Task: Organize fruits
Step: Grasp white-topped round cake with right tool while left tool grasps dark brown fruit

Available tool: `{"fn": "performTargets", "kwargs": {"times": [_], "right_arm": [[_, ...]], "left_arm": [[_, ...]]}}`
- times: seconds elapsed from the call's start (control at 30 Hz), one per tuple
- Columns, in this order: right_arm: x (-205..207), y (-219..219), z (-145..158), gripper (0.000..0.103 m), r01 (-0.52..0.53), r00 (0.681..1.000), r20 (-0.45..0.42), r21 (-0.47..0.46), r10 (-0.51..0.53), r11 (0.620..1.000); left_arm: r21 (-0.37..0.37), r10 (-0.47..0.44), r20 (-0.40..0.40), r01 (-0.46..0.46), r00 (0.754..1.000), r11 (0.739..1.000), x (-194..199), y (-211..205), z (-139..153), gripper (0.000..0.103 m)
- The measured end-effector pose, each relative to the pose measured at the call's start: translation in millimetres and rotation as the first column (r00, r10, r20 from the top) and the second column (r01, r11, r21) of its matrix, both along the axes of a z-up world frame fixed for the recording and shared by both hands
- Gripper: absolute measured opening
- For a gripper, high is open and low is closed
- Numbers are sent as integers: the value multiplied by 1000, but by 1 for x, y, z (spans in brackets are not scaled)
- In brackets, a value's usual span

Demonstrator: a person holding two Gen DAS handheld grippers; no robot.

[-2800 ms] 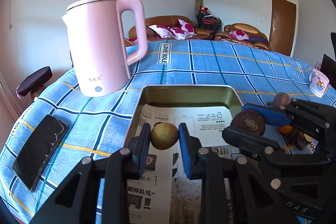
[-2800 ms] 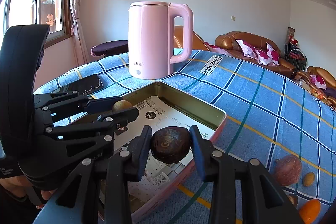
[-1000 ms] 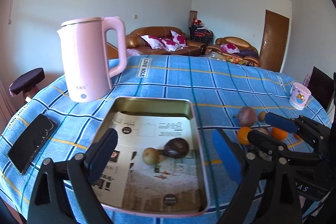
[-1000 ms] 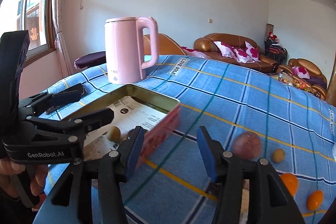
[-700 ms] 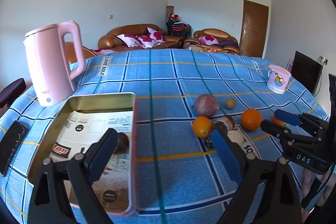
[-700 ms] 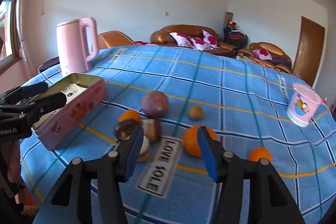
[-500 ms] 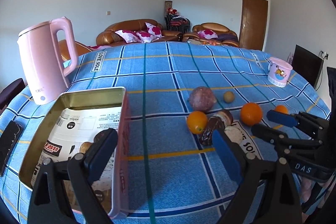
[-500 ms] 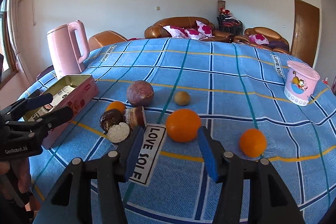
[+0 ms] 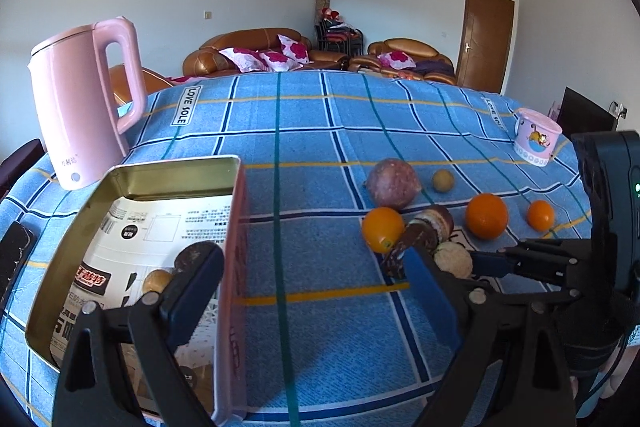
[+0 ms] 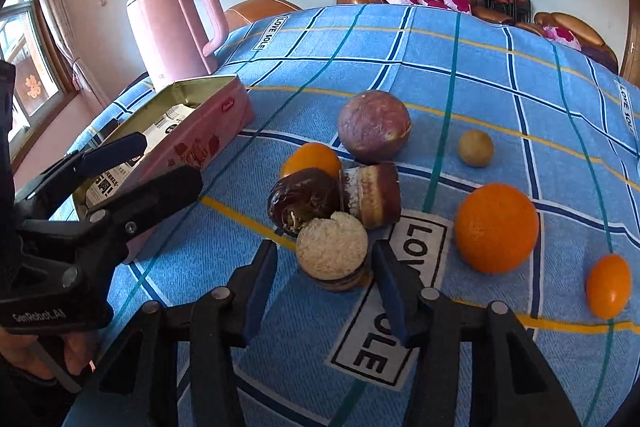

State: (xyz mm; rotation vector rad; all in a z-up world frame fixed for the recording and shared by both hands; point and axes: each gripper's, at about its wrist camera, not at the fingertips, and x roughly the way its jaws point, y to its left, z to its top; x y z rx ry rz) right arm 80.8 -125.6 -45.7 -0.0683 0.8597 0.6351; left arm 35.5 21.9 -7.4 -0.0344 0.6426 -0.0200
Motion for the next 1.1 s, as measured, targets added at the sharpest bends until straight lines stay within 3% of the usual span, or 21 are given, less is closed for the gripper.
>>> {"fn": "performTargets", "kwargs": {"times": [0.1,0.37,0.6,0.7,1.0,1.1], "right_arm": [[-1,-4,1,37,8,1000,3,24,-8,1000],[-22,-36,13,37,131,982,142,-12,-128,991],[-23,-54,12,37,168,974,158,-7,-165,986],[-26,-54,12,37,159,973,171,-10,-155,987],[-31,-51,12,37,143,971,198,-22,-136,989],[-31,-50,11,37,138,973,194,-30,-129,990]], "left_arm": [[-9,-17,-1,17,1000,1000,-1,-3,2,94],[22,-85,-13,86,996,996,3,-26,-1,91],[2,-180,-115,182,977,983,13,-45,-17,72],[-12,-192,-124,192,974,981,11,-43,-19,60],[-54,-220,-143,215,965,975,4,-36,-22,58],[-85,-253,-161,242,954,967,4,-34,-24,50]]}}
